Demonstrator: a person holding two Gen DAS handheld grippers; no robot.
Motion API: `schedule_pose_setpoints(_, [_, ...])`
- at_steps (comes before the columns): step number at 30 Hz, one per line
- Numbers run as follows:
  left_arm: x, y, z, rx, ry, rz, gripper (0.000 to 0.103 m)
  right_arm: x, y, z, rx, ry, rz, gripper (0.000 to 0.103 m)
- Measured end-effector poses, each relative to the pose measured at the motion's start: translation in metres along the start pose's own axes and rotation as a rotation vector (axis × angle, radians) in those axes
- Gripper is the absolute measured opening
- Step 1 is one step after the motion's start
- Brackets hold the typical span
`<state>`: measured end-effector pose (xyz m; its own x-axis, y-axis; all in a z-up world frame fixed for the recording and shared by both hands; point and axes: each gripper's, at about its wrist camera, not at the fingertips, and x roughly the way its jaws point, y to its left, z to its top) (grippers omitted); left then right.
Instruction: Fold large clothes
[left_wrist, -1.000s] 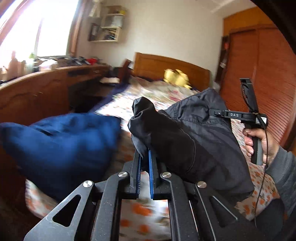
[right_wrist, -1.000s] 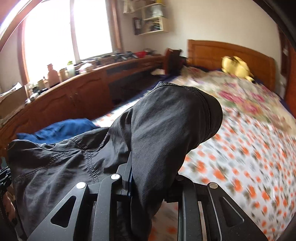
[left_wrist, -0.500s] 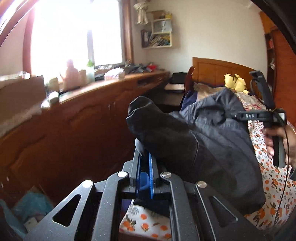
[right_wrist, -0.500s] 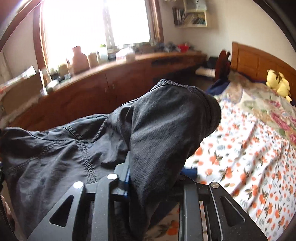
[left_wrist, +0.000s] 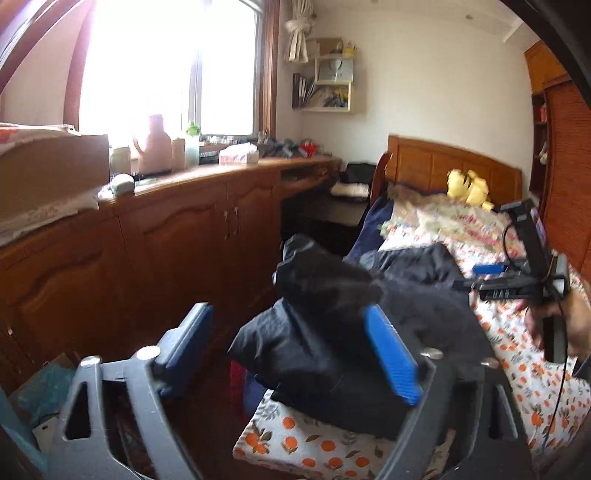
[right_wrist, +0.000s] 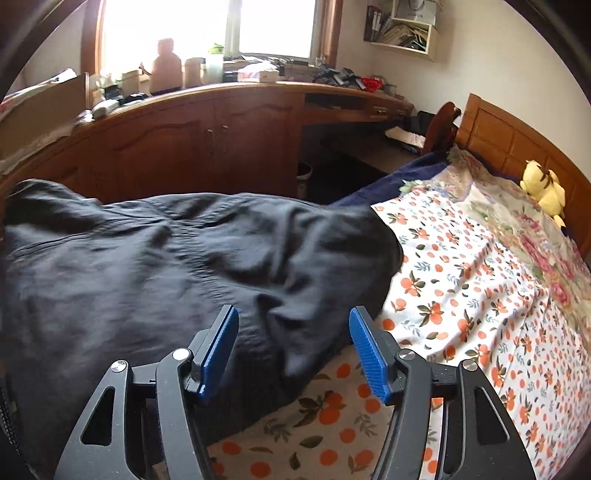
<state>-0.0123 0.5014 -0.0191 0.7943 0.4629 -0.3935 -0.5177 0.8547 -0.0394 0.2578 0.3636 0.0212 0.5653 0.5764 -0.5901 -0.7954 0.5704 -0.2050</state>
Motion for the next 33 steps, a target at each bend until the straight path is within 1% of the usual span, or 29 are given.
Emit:
schedule_pose_setpoints(2, [-0.002,-0.002,0.002,0.012,0.009,0.001,0.088,-0.01,-0.002,-0.01,-0.006,-0.024,0.025,0.068])
schedule_pose_setpoints(6, [-0.005,-0.012,0.003,0.033,0.013,0.004,0.088,-0.026,0.003,-0.019,-0.029,-0.046,0.077,0.07])
schedule_pose_setpoints(11, [-0.012,-0.029,0.002,0.036,0.023,-0.022,0.089,-0.039,0.004,-0.03,-0.027,-0.067,0.129,0.071])
schedule_pose_setpoints(13, [-0.014,-0.037,0.001,0.048,0.028,-0.038,0.089,-0.042,-0.005,-0.034,-0.023,-0.076,0.144,0.071])
schedule_pose_setpoints(16, [-0.019,-0.055,-0.001,0.062,0.027,-0.062,0.089,-0.058,-0.015,-0.048,-0.007,-0.094,0.164,0.071])
schedule_pose_setpoints(21, [-0.027,-0.094,-0.009,0.074,0.031,-0.103,0.089,-0.092,-0.034,-0.083,0.008,-0.125,0.139,0.075])
schedule_pose_setpoints(25, [-0.034,-0.131,-0.016,0.081,0.036,-0.16,0.089,-0.127,-0.056,-0.116,0.036,-0.151,0.102,0.082])
schedule_pose_setpoints(27, [-0.039,-0.154,-0.021,0.088,0.032,-0.192,0.089,-0.146,-0.071,-0.131,0.067,-0.168,0.09,0.083])
schedule_pose_setpoints(33, [-0.054,-0.224,-0.032,0.129,0.041,-0.306,0.089,-0.197,-0.111,-0.178,0.152,-0.217,-0.029,0.083])
